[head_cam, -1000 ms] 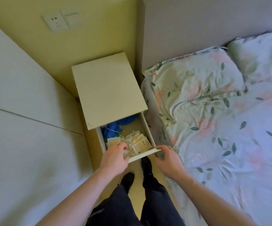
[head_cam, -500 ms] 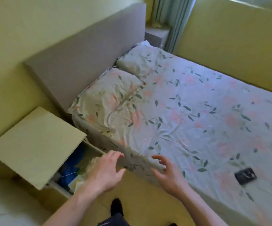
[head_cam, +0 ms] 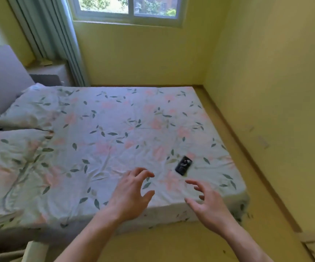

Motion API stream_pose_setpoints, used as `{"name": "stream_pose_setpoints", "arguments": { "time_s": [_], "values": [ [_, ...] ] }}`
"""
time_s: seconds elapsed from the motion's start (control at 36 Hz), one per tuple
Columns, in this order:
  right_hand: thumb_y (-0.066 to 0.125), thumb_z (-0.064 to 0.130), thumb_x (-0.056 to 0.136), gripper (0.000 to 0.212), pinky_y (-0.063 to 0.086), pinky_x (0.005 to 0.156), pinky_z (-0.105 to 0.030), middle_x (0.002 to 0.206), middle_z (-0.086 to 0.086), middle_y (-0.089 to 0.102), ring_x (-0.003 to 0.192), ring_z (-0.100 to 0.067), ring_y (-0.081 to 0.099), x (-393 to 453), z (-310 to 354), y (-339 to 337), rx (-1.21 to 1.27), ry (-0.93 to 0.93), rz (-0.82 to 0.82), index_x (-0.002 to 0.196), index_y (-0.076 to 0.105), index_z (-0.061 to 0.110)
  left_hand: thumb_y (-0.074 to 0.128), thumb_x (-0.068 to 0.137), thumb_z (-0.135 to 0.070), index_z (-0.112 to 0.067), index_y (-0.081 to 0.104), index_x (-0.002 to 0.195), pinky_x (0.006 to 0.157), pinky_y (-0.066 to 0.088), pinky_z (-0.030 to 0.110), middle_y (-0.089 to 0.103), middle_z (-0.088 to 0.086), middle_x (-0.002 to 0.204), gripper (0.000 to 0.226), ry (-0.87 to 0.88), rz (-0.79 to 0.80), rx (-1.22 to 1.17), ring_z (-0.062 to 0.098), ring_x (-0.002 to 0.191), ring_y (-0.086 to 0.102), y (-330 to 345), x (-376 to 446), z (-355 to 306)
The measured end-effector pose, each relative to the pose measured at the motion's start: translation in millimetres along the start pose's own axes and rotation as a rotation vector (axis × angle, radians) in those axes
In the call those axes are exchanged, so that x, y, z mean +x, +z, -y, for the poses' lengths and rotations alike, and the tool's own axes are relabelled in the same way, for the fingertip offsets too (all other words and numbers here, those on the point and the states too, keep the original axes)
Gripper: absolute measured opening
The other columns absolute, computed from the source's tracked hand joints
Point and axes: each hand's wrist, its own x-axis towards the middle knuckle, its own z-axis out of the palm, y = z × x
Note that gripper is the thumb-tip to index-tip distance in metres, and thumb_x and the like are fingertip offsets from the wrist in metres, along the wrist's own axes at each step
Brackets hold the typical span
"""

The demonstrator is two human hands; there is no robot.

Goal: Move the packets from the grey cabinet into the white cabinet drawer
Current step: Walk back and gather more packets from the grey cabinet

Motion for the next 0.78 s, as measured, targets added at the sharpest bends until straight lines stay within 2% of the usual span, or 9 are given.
{"name": "stream_pose_setpoints", "arguments": {
  "time_s": [0.17, 0.28, 0.39, 0.56, 0.67, 0.78],
  "values": [
    [0.071, 0.034, 0.090, 0.046, 0.044, 0.109, -0.031, 0.131, 0.028, 0.051, 0.124, 0.004, 0.048, 5, -51, -83, 0.063, 0.027, -0.104, 0.132, 0.053, 0.042, 0.058, 0.095, -0.053, -0.045, 0.046, 0.136, 0.117, 0.030, 0.028, 0.037, -0.022, 0.147, 0.044, 0.151, 0.047, 0.050, 0.005, 0.137, 0.034, 22, 59, -91],
    [0.069, 0.035, 0.091, 0.045, 0.042, 0.107, -0.025, 0.126, 0.031, 0.049, 0.124, 0.002, 0.047, 20, -81, -139, 0.076, 0.045, -0.163, 0.132, 0.052, 0.043, 0.058, 0.094, -0.055, -0.044, 0.047, 0.136, 0.116, 0.030, 0.028, 0.038, -0.021, 0.147, 0.045, 0.231, 0.068, 0.084, 0.007, 0.136, 0.035, 36, 111, -143],
    [0.070, 0.038, 0.090, 0.046, 0.044, 0.108, -0.029, 0.134, 0.030, 0.050, 0.126, 0.004, 0.047, 47, -120, -192, 0.098, 0.049, -0.224, 0.131, 0.052, 0.046, 0.060, 0.093, -0.055, -0.047, 0.048, 0.133, 0.113, 0.035, 0.030, 0.039, -0.022, 0.145, 0.042, 0.280, 0.074, 0.099, 0.009, 0.131, 0.040, 55, 171, -189],
    [0.069, 0.038, 0.091, 0.043, 0.042, 0.092, -0.011, 0.130, 0.035, 0.049, 0.123, 0.007, 0.047, 93, -174, -278, 0.095, 0.087, -0.272, 0.128, 0.051, 0.050, 0.061, 0.094, -0.051, -0.044, 0.049, 0.133, 0.114, 0.029, 0.029, 0.038, -0.019, 0.148, 0.042, 0.294, 0.099, 0.067, 0.010, 0.136, 0.037, 91, 270, -261],
    [0.069, 0.041, 0.090, 0.042, 0.045, 0.105, -0.026, 0.136, 0.035, 0.047, 0.125, 0.005, 0.048, 120, -212, -336, 0.106, 0.123, -0.319, 0.128, 0.052, 0.050, 0.059, 0.094, -0.054, -0.044, 0.048, 0.135, 0.115, 0.028, 0.029, 0.037, -0.021, 0.147, 0.044, 0.331, 0.144, 0.076, 0.009, 0.137, 0.036, 120, 334, -310],
    [0.068, 0.039, 0.092, 0.043, 0.043, 0.105, -0.024, 0.132, 0.032, 0.045, 0.123, 0.004, 0.047, 135, -252, -393, 0.123, 0.179, -0.363, 0.131, 0.051, 0.047, 0.060, 0.093, -0.054, -0.044, 0.049, 0.135, 0.113, 0.027, 0.028, 0.039, -0.019, 0.147, 0.044, 0.396, 0.178, 0.120, 0.009, 0.136, 0.036, 151, 391, -368]
  ]
}}
